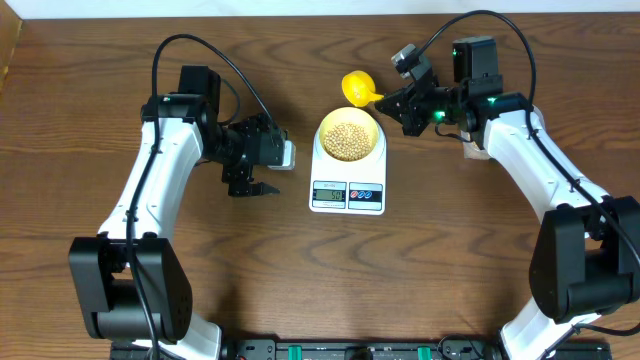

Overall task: Scoop item into bowl and weigh 50g on scale
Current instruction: 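Raise the yellow scoop upright above the bowl, then carry the scoop right and lower it into the soybean tub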

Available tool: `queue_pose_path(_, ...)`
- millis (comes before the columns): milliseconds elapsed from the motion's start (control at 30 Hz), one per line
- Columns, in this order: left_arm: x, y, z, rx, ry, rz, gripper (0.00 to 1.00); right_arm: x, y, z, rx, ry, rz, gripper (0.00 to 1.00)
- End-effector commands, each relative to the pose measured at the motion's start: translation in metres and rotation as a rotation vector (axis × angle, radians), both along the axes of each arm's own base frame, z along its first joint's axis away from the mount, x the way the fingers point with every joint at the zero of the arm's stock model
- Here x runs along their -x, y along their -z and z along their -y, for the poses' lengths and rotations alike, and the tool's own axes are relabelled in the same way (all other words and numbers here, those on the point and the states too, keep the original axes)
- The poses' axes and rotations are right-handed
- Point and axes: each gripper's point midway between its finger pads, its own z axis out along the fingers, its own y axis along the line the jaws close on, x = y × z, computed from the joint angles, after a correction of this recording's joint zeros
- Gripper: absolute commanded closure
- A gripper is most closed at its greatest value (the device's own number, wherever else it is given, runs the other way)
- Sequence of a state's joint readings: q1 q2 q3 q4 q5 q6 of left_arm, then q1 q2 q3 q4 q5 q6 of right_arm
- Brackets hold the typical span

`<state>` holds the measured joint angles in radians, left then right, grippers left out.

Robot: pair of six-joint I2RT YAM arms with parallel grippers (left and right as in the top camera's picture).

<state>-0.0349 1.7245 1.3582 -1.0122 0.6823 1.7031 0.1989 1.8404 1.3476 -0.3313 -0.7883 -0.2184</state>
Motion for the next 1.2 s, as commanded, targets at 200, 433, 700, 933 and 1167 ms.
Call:
queue_pose_path(200,0.001,-0.002,0.003,0.015,0.014,0.006,0.02,-0.006,-0.051,-0.008,-0.150,-0.002,0.035,0.99)
queue_pose_path(433,0.001,-0.002,0.003,0.015,0.014,0.006,0.02,0.000,-0.081,-0.001,-0.193,0.005,0.065,0.99)
queue_pose_path(700,0.001,-0.002,0.003,0.015,0.014,0.006,0.02,0.026,-0.136,0.028,-0.206,0.048,0.122,0.98)
queue_pose_path(933,0.001,-0.002,0.003,0.015,0.014,0.006,0.02,0.037,-0.139,0.094,-0.128,0.270,0.047,0.99)
queue_pose_path(1167,0.001,-0.002,0.003,0.015,0.014,0.006,0.02,0.037,-0.097,0.174,-0.025,0.538,-0.135,0.99)
